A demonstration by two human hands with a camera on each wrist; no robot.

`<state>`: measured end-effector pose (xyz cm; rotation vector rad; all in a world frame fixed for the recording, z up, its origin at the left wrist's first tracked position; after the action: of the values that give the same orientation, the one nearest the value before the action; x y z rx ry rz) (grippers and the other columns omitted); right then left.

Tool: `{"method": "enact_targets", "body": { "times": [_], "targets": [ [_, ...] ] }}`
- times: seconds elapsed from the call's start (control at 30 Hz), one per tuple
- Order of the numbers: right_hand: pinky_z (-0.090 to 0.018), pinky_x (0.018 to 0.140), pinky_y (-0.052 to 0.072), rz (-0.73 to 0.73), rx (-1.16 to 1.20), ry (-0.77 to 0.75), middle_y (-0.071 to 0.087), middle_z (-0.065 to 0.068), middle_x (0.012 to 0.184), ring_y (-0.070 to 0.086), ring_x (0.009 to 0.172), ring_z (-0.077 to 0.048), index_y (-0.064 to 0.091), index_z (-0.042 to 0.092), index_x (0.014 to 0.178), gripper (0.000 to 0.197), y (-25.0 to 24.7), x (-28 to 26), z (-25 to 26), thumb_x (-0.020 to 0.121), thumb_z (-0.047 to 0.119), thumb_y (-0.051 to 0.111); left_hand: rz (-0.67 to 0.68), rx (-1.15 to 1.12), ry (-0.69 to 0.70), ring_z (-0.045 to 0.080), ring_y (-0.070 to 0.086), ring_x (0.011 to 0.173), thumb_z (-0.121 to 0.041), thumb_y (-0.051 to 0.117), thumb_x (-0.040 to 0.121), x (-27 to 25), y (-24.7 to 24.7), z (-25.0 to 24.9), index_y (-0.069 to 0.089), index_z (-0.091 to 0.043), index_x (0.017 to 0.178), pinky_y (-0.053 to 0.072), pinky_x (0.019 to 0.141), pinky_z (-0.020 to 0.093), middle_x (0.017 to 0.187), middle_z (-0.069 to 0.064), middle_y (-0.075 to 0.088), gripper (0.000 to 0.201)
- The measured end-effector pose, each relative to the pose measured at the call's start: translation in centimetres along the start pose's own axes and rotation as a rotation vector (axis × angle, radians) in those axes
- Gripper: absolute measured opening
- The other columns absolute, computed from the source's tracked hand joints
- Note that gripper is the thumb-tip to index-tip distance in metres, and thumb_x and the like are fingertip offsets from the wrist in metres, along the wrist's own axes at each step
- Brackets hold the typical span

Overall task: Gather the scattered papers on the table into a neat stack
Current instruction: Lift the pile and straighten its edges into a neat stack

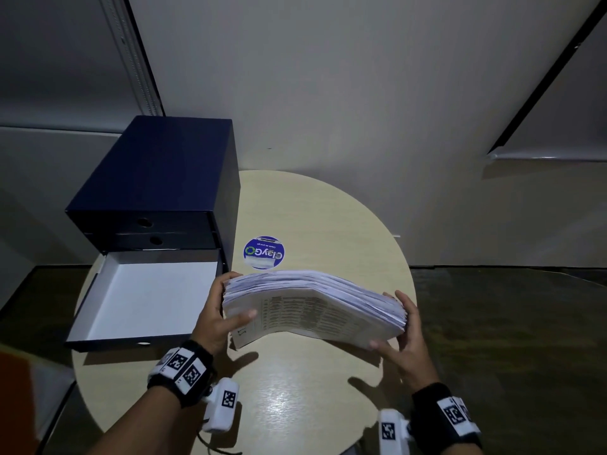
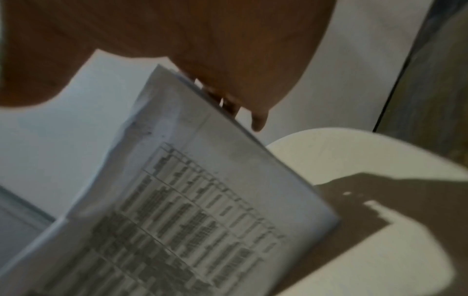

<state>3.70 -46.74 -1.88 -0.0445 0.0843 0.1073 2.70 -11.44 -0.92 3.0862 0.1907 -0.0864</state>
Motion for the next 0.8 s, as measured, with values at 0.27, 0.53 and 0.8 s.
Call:
{"method": "enact_targets", "body": {
  "times": [0.27, 0.53, 0.8],
  "targets": [
    [-0.014, 0.066, 0.055, -0.155, -0.166, 0.053, 0.067, 0.002, 0.104, 0.065, 0.102, -0.015, 0.057, 0.033, 0.106, 0.030, 1.1, 2.0, 0.1, 0.099, 0.004, 0.057, -0.201, 0.208, -0.102, 0.019, 0.063, 0.103, -0.014, 0.061, 0.093, 1.8, -1.1, 2.0, 0.058, -0.037, 0.107, 0.053, 0.083, 0.038, 0.107, -0.004, 0.067, 0.027],
    [-0.023, 0.078, 0.049, -0.249, -0.093, 0.065, 0.063, 0.006, 0.108, 0.059, 0.104, -0.010, 0.054, 0.031, 0.110, 0.042, 0.8, 1.1, -0.6, 0.090, -0.006, 0.062, -0.157, 0.099, 0.043, 0.012, 0.063, 0.091, -0.008, 0.071, 0.072, 0.6, -1.4, -0.2, 0.058, -0.020, 0.100, 0.052, 0.076, 0.026, 0.101, 0.003, 0.064, 0.033],
    [-0.025, 0.073, 0.053, -0.376, 0.008, -0.065, 0.062, 0.002, 0.113, 0.060, 0.101, -0.013, 0.056, 0.023, 0.117, 0.037, 0.6, 2.1, 2.3, 0.087, 0.011, 0.074, -0.226, 0.040, 0.047, 0.013, 0.058, 0.089, -0.043, 0.067, 0.078, 1.4, -1.3, -0.7, 0.062, -0.019, 0.097, 0.050, 0.069, 0.022, 0.104, 0.005, 0.064, 0.031]
  ]
}}
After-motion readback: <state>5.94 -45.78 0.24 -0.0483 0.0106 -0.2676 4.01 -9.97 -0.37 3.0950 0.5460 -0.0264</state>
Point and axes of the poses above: each hand's wrist, its own x-axis towards the middle knuckle, its own y-axis out of the palm, z = x × y, the point moved 9 cm from there along x, towards the middle knuckle
